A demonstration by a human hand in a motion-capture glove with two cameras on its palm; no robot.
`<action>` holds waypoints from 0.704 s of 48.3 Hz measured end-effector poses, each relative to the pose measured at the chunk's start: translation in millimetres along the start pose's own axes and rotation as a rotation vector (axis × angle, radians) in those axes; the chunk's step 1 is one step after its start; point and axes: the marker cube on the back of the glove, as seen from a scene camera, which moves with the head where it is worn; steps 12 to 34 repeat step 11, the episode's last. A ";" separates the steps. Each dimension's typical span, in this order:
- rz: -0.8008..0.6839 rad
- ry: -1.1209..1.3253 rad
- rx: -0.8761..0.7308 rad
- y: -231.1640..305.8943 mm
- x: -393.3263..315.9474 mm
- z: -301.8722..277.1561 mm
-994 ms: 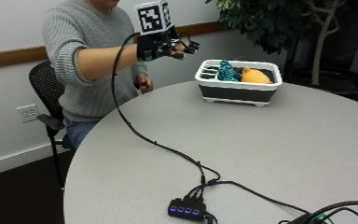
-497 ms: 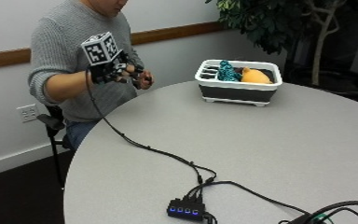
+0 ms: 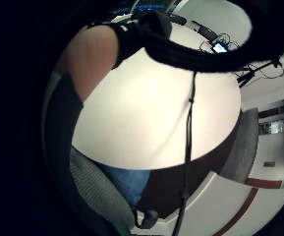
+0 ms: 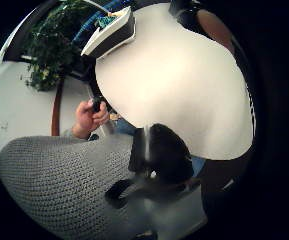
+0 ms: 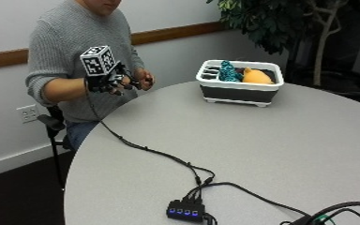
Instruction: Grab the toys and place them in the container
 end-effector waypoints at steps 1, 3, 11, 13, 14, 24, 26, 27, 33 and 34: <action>0.000 -0.001 -0.001 -0.4 0.5 0.4; -0.001 -0.004 -0.004 -1.0 1.0 1.2; -0.004 0.004 -0.013 -2.9 2.5 3.3; -0.004 0.004 -0.013 -2.9 2.5 3.3; -0.004 0.004 -0.013 -2.9 2.5 3.3; -0.004 0.004 -0.013 -2.9 2.5 3.3; -0.004 0.004 -0.013 -2.9 2.5 3.3; -0.004 0.004 -0.013 -2.9 2.5 3.3; -0.004 0.004 -0.013 -2.9 2.5 3.3; -0.004 0.004 -0.013 -2.9 2.5 3.3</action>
